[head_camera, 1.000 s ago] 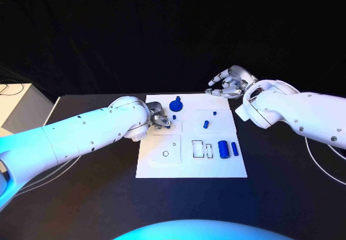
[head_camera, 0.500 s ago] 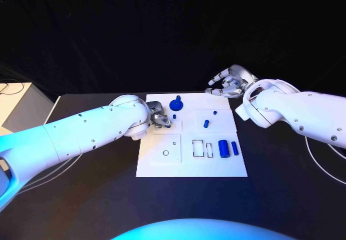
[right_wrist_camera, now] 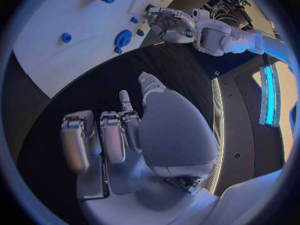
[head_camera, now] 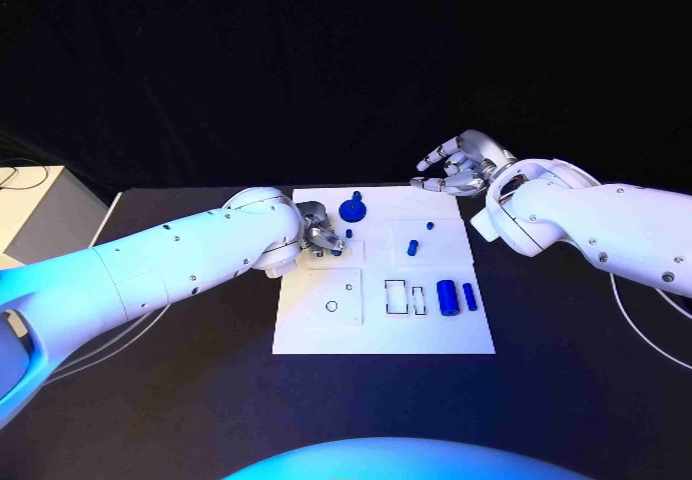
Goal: Assemble the parts on the task board
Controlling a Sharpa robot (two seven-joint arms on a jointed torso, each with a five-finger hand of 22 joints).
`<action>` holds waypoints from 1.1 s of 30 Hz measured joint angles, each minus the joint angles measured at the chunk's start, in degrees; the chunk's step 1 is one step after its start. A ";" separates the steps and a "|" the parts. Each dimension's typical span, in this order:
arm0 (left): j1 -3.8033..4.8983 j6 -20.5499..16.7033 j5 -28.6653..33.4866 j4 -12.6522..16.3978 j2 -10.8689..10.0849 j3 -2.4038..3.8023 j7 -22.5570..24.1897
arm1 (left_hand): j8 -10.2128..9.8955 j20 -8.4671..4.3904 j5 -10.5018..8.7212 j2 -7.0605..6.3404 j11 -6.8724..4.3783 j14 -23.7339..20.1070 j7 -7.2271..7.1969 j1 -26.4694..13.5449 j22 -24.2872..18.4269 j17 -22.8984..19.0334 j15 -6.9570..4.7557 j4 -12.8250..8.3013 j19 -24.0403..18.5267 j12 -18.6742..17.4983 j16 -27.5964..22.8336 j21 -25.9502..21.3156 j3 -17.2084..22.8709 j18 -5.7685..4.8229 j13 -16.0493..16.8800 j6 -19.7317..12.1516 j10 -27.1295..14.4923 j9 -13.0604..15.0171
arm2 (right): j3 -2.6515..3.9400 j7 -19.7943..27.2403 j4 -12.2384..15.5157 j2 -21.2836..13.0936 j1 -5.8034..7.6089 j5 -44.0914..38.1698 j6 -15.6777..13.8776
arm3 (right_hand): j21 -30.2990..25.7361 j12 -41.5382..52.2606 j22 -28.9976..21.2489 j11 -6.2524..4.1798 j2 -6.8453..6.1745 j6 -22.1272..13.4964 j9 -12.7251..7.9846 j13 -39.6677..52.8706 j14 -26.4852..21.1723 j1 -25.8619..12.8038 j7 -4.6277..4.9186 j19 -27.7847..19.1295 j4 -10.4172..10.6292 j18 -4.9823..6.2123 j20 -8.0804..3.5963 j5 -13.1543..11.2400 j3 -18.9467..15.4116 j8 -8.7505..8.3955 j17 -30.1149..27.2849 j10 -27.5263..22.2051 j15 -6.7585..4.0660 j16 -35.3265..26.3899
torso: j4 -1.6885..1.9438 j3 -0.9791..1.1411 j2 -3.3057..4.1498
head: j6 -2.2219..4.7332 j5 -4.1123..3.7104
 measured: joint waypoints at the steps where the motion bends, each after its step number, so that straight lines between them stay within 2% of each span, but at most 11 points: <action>1: 0.01 0.06 -0.01 -0.06 0.04 0.00 -0.02 | 0.00 0.00 0.00 0.00 0.00 0.00 0.00 0.00 0.00 0.00 0.00 0.00 0.00 0.00 0.00 0.21 0.00 0.00 0.00 0.00 0.00 -0.01 | 0.00 0.00 0.00 0.00 0.00 0.00 0.00 | 0.00 0.00 0.00 0.00 0.00 0.00 0.00 0.00 0.00 0.00 0.00 0.00 0.00 0.00 0.00 0.00 0.00 0.00 0.00 0.00 0.00 0.00 | -0.01 0.02 0.00 | 0.00 0.00; 7: 0.07 0.46 -0.03 -0.44 0.34 0.03 -0.08 | 0.00 -0.22 -0.50 0.00 -0.24 -0.22 -0.09 0.00 0.00 0.00 -0.21 -0.01 0.22 0.00 0.00 0.22 -0.01 -0.04 -0.10 0.11 0.26 0.11 | 0.00 0.00 0.00 -0.01 -0.01 0.00 0.00 | 0.00 0.00 0.00 0.00 0.00 0.00 -0.01 0.00 0.00 0.00 0.00 0.00 0.00 0.00 0.00 0.00 0.00 0.00 0.00 0.00 0.00 0.00 | -0.01 0.05 -0.01 | 0.01 -0.03; 9: 0.10 0.61 -0.05 -0.61 0.49 0.04 -0.11 | 0.00 -0.22 -0.51 0.00 -0.32 -0.23 -0.01 0.00 -0.01 0.00 -0.22 -0.16 0.22 0.00 0.00 0.22 -0.15 -0.91 -0.10 0.21 0.53 0.25 | 0.00 0.00 0.00 -0.01 -0.01 0.00 0.00 | 0.00 0.00 -0.01 0.00 0.00 0.00 -0.01 0.00 0.00 0.00 0.00 0.00 0.00 0.00 0.00 0.00 0.00 0.00 0.00 0.00 0.00 0.00 | 0.01 0.05 -0.01 | -0.05 -0.07; 17: 0.20 1.17 -0.11 -1.50 1.12 0.06 -0.17 | -0.24 -0.22 -1.28 0.19 -0.41 -0.01 -0.53 -0.27 -0.01 0.00 -0.43 -1.77 0.22 -0.28 0.00 0.22 -1.77 -0.91 -0.58 0.97 0.84 1.16 | 0.00 0.00 0.00 0.02 -0.02 0.00 0.00 | 0.00 0.00 0.04 0.00 0.00 0.00 0.02 -0.01 0.00 0.00 0.00 0.00 0.00 0.00 0.00 0.00 0.00 0.00 0.00 0.00 0.00 0.00 | 0.07 0.02 -0.02 | -0.13 -0.14; 22: 0.24 1.33 -0.24 -2.10 1.42 0.03 -0.20 | -0.60 -0.22 -1.39 -0.48 -0.61 -0.21 -1.78 -0.95 -0.01 0.00 -0.65 -2.29 0.22 -0.28 0.00 0.22 -2.29 -0.90 -0.63 2.16 1.04 0.92 | 0.00 0.01 0.00 0.03 -0.02 0.00 0.00 | 0.00 0.00 0.04 0.00 0.00 0.00 0.04 -0.01 0.00 0.00 0.00 0.00 0.00 0.00 0.00 0.00 0.00 0.00 0.00 0.00 0.00 0.00 | 0.04 0.01 -0.01 | -0.13 -0.15; 33: 0.27 1.45 -0.61 -2.39 1.54 0.02 -0.19 | -1.07 -0.42 -1.40 -0.87 -0.87 -0.22 -2.56 -1.34 -0.02 0.00 -0.65 -3.32 0.42 -0.28 0.00 0.22 -3.32 -0.90 -0.84 2.93 0.79 0.83 | 0.00 0.02 0.04 -0.02 -0.02 0.00 -0.01 | 0.00 0.00 0.03 0.00 0.00 0.00 0.04 0.04 0.00 0.00 0.00 0.00 0.00 0.00 0.00 0.00 0.00 0.00 0.00 0.00 0.00 0.00 | 0.04 -0.04 0.01 | -0.12 -0.35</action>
